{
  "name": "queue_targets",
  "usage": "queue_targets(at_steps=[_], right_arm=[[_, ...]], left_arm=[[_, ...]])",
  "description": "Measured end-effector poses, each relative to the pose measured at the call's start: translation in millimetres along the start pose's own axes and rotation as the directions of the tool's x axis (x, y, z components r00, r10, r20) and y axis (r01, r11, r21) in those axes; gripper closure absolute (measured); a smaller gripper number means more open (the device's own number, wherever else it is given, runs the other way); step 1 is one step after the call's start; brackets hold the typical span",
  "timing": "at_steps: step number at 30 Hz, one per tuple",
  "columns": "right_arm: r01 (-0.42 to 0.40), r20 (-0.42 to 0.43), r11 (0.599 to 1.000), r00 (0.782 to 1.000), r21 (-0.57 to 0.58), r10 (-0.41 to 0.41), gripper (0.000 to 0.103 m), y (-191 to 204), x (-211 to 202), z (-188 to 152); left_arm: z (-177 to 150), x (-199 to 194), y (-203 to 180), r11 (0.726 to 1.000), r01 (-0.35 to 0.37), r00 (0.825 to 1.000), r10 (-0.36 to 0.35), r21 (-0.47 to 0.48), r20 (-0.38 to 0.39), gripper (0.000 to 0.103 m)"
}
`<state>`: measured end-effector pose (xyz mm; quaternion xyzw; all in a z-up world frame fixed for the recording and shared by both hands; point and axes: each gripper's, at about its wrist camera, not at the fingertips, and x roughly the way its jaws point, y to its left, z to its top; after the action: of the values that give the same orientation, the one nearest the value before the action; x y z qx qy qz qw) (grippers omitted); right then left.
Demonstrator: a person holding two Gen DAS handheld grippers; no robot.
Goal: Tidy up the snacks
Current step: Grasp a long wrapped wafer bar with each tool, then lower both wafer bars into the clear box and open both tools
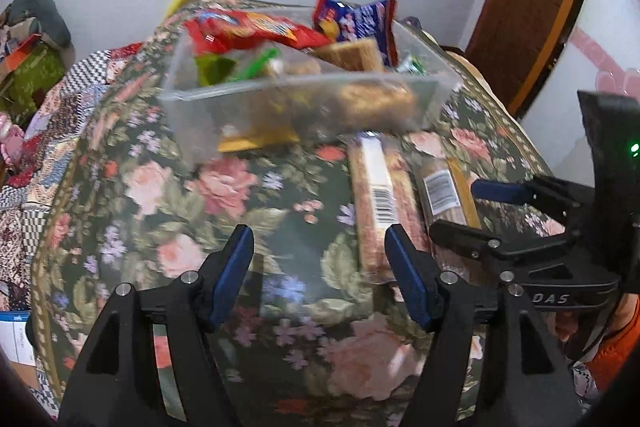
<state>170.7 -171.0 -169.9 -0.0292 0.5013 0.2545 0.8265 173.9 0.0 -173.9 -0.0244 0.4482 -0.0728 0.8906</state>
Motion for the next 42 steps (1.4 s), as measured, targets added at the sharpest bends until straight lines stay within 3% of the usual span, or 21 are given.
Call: queue_targets(at_steps=[6,8,12,15,17,21,29,34,42], right_arm=[[0.018,0.004,1.000,1.000,-0.016,-0.018,0.031,-17,-12,-10],[0.022,-0.003,1.000,1.000,-0.017,-0.022,0.039,-21,-13,-12],[0.052,-0.026,0.999,0.998,-0.017,-0.052,0.067,-27,-7,-19],[0.041,-0.002,0.999,0.999,0.006,-0.041,0.068,-30,-9,-23],[0.037,0.008,0.999,0.999,0.016,-0.037,0.068,-32,-12,-24],[0.030,0.029,0.999,0.999,0.027,-0.031,0.070,-32,-19,-24],[0.026,0.078,1.000,0.997,0.006,-0.026,0.070,-25,-35,-15],[0.015,0.131,1.000,0.991,0.006,-0.016,0.070,-21,-49,-2],[0.004,0.232,1.000,0.973,-0.011,-0.002,0.070,-17,-66,36]], left_arm=[[7,21,-20,0.999,0.038,0.999,-0.038,0.007,-0.021,0.035],[10,30,-27,0.999,0.041,0.999,-0.040,0.010,-0.031,0.035],[15,48,-36,0.999,0.034,0.998,-0.033,0.018,-0.052,0.035],[14,54,-43,0.998,0.010,0.999,-0.008,0.056,-0.031,0.043],[13,56,-46,0.997,-0.010,1.000,0.011,0.074,-0.019,0.058],[12,52,-41,0.999,0.024,1.000,-0.024,0.049,-0.002,0.058],[14,19,-41,0.999,0.004,0.998,-0.007,0.053,0.062,0.058],[24,-9,-39,0.999,0.004,0.993,-0.010,0.052,0.117,0.058],[58,-22,-26,1.000,0.008,0.984,-0.008,0.003,0.179,0.058]])
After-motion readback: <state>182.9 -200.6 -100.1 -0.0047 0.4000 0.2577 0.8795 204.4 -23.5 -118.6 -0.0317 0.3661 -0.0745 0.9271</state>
